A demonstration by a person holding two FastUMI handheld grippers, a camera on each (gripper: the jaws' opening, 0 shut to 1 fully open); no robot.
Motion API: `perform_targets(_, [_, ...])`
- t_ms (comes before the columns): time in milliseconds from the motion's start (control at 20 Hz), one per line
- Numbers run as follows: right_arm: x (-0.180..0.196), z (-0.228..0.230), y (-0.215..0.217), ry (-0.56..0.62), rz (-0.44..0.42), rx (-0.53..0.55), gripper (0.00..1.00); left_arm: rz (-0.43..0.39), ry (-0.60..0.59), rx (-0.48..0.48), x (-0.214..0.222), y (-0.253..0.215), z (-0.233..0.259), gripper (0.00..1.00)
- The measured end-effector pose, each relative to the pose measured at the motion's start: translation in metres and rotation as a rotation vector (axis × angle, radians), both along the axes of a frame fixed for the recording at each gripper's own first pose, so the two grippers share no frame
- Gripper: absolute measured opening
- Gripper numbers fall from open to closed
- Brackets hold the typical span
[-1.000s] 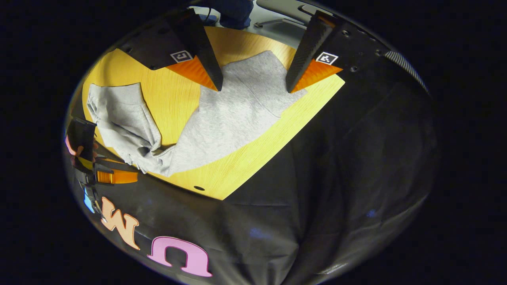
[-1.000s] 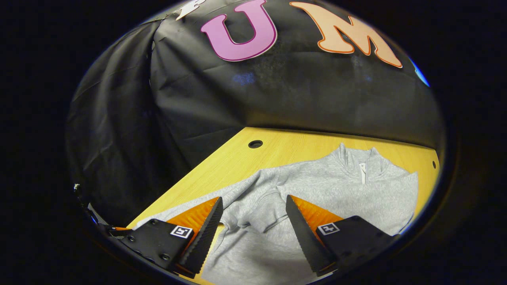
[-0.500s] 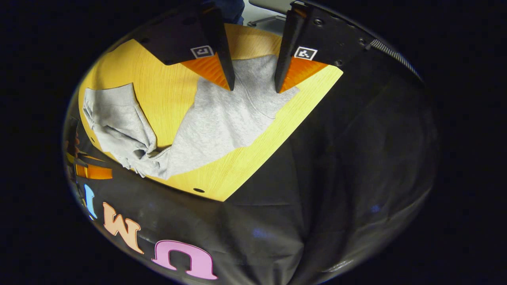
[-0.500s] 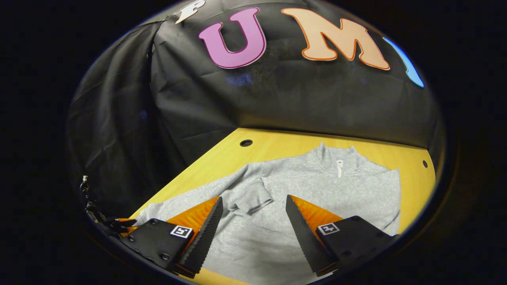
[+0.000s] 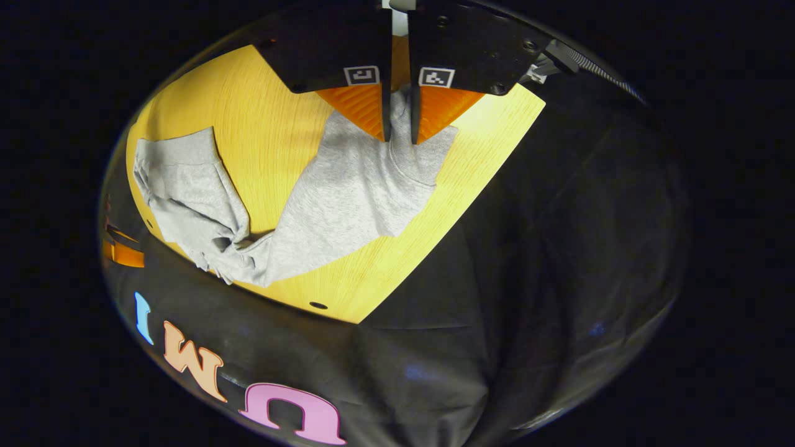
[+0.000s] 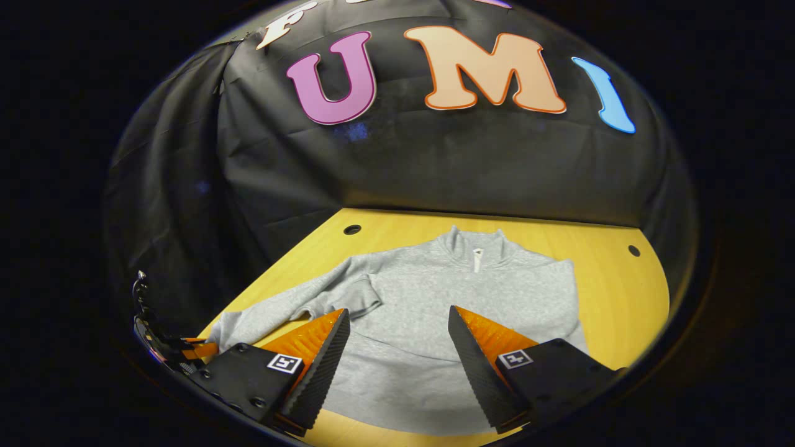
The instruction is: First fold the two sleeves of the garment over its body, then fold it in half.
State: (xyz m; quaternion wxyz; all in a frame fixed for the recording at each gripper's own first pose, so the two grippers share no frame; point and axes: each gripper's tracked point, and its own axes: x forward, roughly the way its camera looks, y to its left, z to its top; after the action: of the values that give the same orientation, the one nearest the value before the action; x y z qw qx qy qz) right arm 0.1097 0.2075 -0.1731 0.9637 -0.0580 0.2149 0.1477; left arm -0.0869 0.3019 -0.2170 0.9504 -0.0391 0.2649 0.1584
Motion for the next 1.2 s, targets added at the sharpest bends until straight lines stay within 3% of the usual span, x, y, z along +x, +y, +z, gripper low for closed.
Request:
perform_targets(200, [-0.009,0.012,-0.031,-0.009,-0.052,0.009,0.99,0.020,0.009,-0.049,0.013,-0.011,-0.001,0.01])
perform_targets(550, [-0.025,0.036,-0.096,-0.042,-0.117,-0.017,0.98,-0.073,-0.011,-0.095,0.034,-0.066,0.030,0.01])
perform_targets(750, [-0.032,0.042,-0.127,-0.035,-0.130,-0.021,0.95,-0.175,-0.071,-0.080,0.060,-0.131,0.069,0.01])
perform_targets(950, [-0.036,0.046,-0.157,-0.029,-0.142,0.003,0.99,-0.302,-0.133,-0.063,0.093,-0.210,0.105,0.01])
perform_targets(1200, [-0.040,0.044,-0.198,-0.017,-0.154,0.018,0.99,-0.486,-0.158,-0.019,0.138,-0.310,0.121,0.01])
